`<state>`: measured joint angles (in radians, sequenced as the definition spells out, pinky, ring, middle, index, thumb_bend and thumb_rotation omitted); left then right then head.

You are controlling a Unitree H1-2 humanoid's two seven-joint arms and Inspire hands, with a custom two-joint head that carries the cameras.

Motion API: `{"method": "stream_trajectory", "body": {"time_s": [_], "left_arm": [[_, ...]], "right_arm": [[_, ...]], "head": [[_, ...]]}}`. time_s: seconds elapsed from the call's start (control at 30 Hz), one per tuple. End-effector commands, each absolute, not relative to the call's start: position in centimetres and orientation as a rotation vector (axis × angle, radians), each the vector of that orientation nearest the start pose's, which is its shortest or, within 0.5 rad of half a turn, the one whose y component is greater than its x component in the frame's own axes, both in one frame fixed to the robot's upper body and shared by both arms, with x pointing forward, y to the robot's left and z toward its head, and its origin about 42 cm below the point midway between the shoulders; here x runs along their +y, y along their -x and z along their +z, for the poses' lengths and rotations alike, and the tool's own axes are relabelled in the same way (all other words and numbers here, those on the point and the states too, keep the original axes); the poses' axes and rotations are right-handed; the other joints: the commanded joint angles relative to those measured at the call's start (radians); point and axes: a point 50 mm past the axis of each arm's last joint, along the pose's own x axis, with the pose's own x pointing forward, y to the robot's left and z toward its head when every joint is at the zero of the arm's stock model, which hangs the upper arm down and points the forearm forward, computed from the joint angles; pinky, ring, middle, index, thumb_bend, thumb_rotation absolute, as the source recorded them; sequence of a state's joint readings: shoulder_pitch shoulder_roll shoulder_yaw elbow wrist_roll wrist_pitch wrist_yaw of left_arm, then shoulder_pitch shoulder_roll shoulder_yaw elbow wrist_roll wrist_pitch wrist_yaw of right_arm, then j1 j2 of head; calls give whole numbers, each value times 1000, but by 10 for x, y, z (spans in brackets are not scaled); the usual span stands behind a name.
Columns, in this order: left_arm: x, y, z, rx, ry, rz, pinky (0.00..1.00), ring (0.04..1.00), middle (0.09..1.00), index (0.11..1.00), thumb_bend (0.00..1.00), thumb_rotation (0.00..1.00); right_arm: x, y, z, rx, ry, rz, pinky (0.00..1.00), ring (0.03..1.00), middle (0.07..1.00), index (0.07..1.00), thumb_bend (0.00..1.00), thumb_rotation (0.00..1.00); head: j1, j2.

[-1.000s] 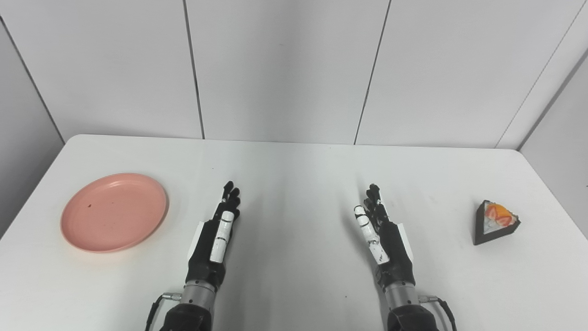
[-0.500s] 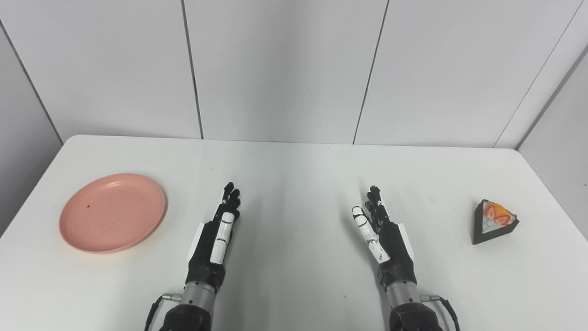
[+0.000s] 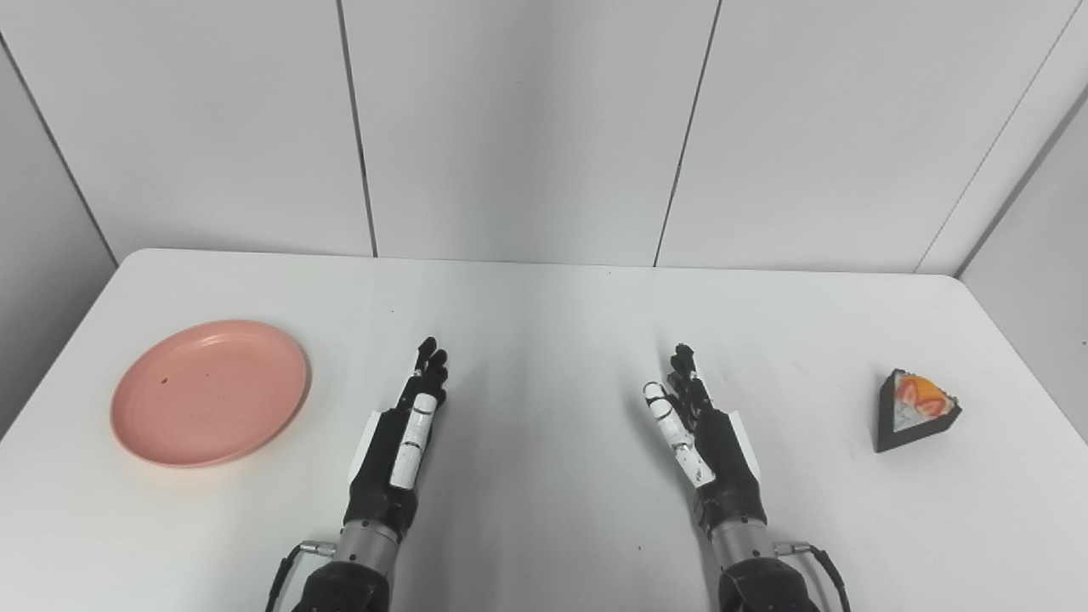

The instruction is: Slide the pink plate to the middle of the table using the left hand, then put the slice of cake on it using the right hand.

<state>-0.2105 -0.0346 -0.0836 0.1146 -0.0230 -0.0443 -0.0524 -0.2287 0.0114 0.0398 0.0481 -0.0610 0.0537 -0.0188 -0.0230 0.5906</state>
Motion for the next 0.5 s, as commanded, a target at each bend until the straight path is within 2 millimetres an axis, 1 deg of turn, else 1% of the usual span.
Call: {"method": "stream_trajectory", "body": {"time_s": [0.0, 0.07, 0.17, 0.33, 0.4, 0.43, 0.47], "left_arm": [[155, -341, 119, -87, 37, -199, 1000, 1000, 1000, 1000, 572, 1000], [155, -341, 119, -84, 37, -197, 1000, 1000, 1000, 1000, 580, 1000], [155, -341, 119, -85, 32, -191, 1000, 1000, 1000, 1000, 569, 1000], [154, -340, 119, -88, 41, -185, 1000, 1000, 1000, 1000, 582, 1000], [154, -340, 120, -88, 44, -182, 1000, 1000, 1000, 1000, 586, 1000], [154, -340, 119, -87, 46, -184, 1000, 1000, 1000, 1000, 591, 1000], [155, -340, 119, -86, 47, -185, 1000, 1000, 1000, 1000, 594, 1000]], "right_arm": [[-175, -358, 160, -153, 55, 86, 1000, 1000, 1000, 1000, 472, 711], [-175, -359, 160, -152, 51, 85, 1000, 1000, 1000, 1000, 459, 709], [-174, -359, 160, -151, 55, 82, 1000, 1000, 1000, 1000, 473, 711], [-175, -359, 160, -164, 50, 89, 1000, 1000, 1000, 1000, 468, 718], [-175, -358, 159, -164, 48, 89, 1000, 1000, 1000, 1000, 490, 718], [-175, -358, 159, -168, 46, 87, 1000, 1000, 1000, 1000, 495, 718], [-175, -358, 159, -172, 45, 86, 1000, 1000, 1000, 1000, 497, 719]], "head": [[1, 1], [0, -1], [1, -2], [1, -3], [1, -3], [4, -13], [4, -13]]}}
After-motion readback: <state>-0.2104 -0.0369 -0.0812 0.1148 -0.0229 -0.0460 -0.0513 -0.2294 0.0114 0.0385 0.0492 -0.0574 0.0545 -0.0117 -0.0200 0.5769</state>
